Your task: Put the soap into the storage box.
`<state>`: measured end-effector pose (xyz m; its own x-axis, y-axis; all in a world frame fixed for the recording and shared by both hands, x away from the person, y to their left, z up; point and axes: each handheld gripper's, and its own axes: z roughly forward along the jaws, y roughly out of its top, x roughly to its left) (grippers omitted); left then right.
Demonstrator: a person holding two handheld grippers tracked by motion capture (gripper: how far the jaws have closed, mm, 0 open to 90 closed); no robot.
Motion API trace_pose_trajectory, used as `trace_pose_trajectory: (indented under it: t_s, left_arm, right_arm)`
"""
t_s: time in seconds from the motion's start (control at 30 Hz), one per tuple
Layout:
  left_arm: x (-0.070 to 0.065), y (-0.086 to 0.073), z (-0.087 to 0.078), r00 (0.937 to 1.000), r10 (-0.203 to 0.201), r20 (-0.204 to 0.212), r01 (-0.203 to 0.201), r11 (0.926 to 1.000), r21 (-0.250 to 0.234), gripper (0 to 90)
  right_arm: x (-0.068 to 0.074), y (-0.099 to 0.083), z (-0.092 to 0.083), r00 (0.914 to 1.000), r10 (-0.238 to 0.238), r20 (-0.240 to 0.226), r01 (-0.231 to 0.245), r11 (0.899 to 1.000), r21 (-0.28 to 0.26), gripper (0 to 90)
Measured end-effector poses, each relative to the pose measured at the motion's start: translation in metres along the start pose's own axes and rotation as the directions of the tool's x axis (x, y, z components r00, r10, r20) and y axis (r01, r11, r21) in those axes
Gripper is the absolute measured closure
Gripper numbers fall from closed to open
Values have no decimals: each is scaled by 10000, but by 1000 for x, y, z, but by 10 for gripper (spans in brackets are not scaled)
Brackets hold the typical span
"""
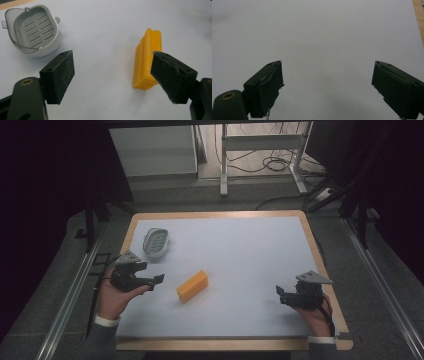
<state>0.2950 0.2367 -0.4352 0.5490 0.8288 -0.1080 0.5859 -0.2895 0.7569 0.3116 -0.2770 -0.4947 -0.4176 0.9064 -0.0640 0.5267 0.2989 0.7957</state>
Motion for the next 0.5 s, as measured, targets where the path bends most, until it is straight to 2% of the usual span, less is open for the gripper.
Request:
trace_pose_trajectory:
  t_s: [0.17, 0.27, 0.5]
  left_arm:
    - [-5, 7, 1, 9996, 249, 113, -252, 9992, 309, 182]
    - [-7, 10, 2, 9997, 244, 43, -246, 9988, 422, 181]
    - [-13, 18, 5, 9989, 427, 167, -436, 9974, 578, 177]
  right_arm:
    - [0, 0, 0, 10000, -26, 23, 26, 10000, -35, 100]
    - [1, 0, 0, 10000, -52, 37, 52, 10000, -10, 100]
    - [2, 0, 1, 9999, -128, 75, 128, 9999, 26, 100]
